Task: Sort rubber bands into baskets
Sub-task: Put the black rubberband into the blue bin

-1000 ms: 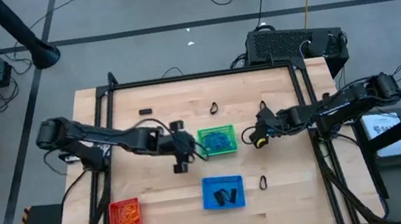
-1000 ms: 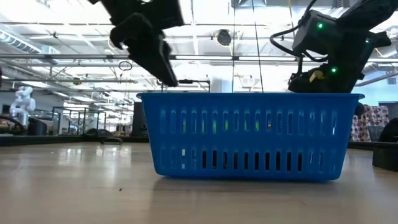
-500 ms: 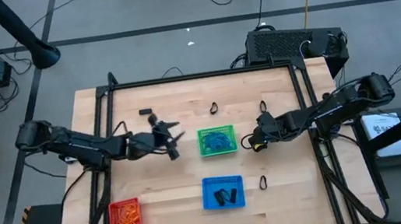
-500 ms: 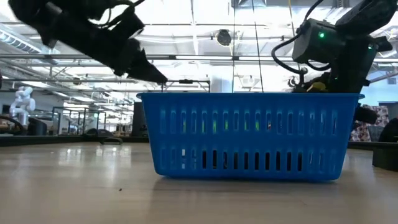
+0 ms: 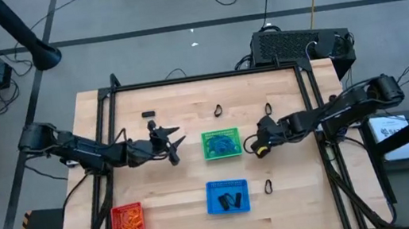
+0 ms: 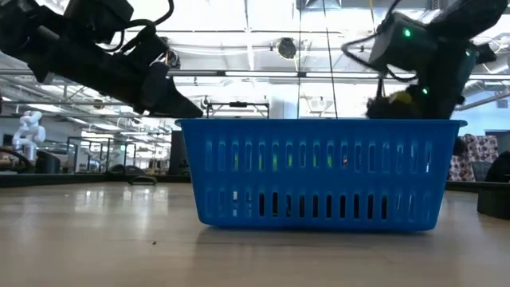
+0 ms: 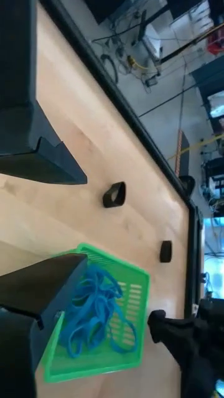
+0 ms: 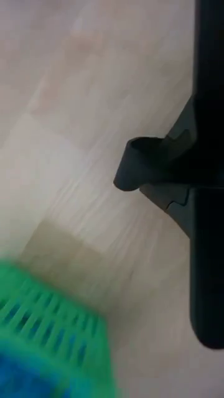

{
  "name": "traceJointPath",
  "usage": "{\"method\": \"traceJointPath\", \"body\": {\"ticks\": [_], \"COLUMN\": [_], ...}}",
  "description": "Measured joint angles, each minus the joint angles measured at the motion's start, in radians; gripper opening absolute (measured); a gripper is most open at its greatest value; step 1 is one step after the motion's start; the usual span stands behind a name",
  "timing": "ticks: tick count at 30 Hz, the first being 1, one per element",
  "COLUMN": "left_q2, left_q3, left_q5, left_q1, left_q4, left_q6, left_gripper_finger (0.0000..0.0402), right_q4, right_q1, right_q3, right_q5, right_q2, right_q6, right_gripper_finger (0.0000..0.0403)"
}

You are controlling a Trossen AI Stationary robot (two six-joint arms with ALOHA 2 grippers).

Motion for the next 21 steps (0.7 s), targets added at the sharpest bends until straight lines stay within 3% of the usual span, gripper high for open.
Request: {"method": "traceJointPath", "body": {"ticks": [12,17,21], "left_q2": [-0.001,-0.001,-0.001], "left_q3": [0.001,0.001,0.002], "left_q5": [0.027,0.041,0.041], "left_q1": [-0.003,-0.003,-0.003], "left_q4": [-0.028,-0.035,-0.079], "left_q6": [0.012,0.012,0.013], "left_gripper_finger": [0.0200,0.0200,0.0200], "right_q4": [0.021,0.254,0.408], "right_q1": [0.102,0.182,0.221], "right_q3": [0.259,0.287,0.288], "right_q5": [-0.020,-0.056,-0.161], "right_q2": [-0.044,-0.005,0.073], "right_q6": [-0.239,-0.425,-0.526], "right_gripper_finger": [0.0001,0.0001,0.0001]}}
